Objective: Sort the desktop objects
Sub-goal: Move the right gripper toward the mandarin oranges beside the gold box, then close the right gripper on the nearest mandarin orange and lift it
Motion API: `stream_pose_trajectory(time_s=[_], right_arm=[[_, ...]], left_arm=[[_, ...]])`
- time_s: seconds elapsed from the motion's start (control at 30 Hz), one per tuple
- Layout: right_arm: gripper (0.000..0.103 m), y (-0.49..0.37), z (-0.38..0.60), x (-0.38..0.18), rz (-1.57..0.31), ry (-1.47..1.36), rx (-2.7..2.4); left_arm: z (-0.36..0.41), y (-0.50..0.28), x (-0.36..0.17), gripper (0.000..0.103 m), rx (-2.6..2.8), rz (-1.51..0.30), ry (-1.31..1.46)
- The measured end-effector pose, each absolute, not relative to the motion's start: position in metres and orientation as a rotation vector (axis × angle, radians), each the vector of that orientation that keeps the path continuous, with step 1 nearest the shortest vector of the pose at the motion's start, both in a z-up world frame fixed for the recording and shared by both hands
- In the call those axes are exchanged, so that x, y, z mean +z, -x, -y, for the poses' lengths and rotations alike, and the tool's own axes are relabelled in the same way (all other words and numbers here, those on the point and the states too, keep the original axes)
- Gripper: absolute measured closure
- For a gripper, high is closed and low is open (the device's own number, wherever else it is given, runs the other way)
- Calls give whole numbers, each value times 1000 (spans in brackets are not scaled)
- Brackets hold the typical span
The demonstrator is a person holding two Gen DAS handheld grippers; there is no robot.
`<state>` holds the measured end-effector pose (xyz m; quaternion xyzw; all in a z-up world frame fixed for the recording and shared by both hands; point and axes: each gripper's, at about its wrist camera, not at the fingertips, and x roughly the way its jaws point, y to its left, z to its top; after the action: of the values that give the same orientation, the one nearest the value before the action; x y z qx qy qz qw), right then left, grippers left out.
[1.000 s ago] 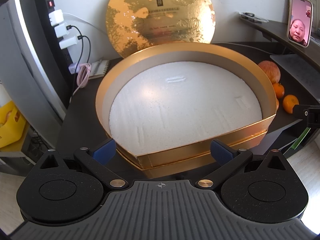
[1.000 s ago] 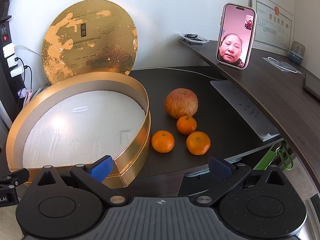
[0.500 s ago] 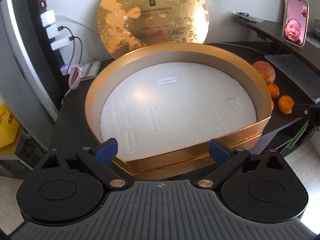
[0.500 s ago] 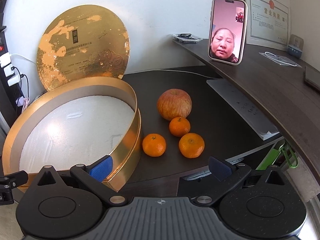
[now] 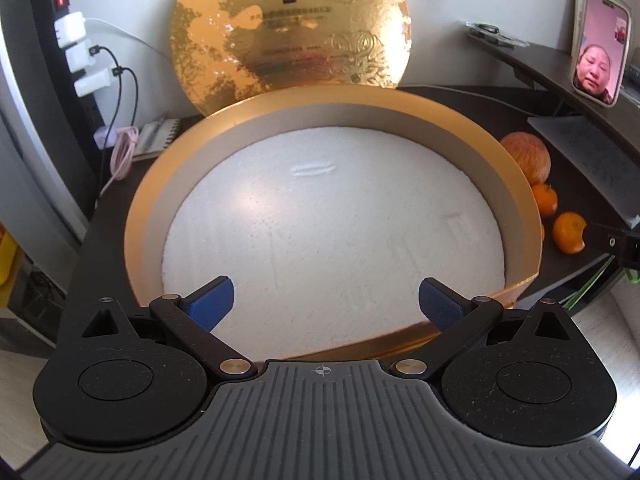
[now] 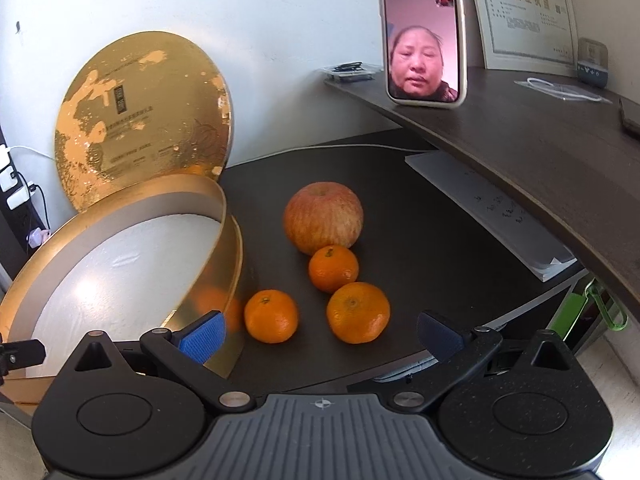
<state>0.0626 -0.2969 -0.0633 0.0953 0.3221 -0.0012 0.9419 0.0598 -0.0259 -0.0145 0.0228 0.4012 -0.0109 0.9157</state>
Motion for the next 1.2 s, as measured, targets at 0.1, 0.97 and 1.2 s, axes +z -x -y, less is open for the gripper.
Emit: stream_pose_trajectory(time_s=[0.1,0.97,1.2], right_arm=[[0,-71,302,-72,-689,-213,6],[47,-108,301,-107,-749,-31,2],[54,-113,295,-109,-755,19,-14]], left_arm=[[28,-69,-16,2,-37,-848,-30],[32,-91,-27,6,-21,-878,-50],[30,-92,-28,6,-23,-883,-48]])
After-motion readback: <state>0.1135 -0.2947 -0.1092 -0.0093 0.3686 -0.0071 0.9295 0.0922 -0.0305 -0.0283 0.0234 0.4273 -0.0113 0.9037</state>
